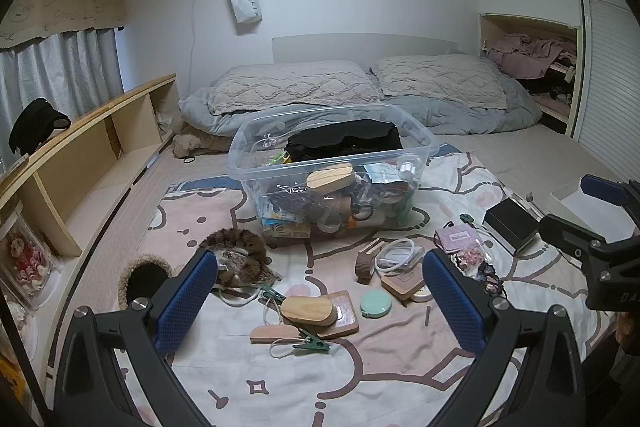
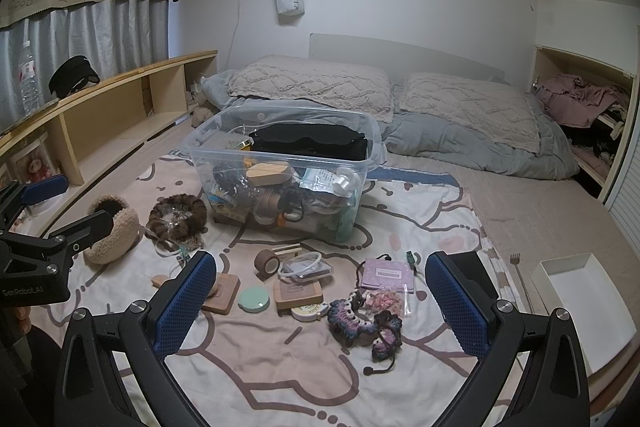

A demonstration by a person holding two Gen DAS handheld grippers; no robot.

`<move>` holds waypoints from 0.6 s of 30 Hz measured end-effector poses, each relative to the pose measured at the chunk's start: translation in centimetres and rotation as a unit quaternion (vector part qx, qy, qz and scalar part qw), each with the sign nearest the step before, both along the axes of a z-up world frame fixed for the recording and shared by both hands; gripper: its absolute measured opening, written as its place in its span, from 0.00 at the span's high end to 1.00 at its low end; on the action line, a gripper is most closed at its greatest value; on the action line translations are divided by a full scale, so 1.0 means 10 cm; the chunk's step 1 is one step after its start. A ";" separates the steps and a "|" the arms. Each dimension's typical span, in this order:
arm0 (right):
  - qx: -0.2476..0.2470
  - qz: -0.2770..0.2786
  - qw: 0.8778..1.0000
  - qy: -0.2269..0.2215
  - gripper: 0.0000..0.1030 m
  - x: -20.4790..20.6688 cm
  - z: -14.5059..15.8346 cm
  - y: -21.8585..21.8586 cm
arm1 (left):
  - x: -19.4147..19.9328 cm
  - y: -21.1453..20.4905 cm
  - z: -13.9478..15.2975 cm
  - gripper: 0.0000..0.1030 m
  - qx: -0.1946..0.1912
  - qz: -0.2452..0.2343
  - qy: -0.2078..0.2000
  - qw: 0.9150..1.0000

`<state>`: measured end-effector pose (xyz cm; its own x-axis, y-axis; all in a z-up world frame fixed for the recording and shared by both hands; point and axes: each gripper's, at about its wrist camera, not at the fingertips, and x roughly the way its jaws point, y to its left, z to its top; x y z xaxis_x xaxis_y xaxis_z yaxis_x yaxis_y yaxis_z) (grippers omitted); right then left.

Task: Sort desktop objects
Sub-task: 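Move the right tool toward the crocheted purple-blue doilies on the bedspread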

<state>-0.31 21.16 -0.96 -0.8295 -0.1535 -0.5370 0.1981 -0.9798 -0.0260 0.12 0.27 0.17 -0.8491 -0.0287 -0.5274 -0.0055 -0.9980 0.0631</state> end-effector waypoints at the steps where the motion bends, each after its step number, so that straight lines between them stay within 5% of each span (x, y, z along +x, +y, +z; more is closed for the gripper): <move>1: 0.000 0.000 1.000 0.000 0.00 0.00 0.00 0.00 | 0.00 0.00 0.00 0.00 0.000 0.000 0.000 1.000; 18: -0.011 -0.004 1.000 0.002 0.00 -0.01 -0.01 0.02 | 0.02 -0.01 0.00 0.00 0.001 0.005 0.005 1.000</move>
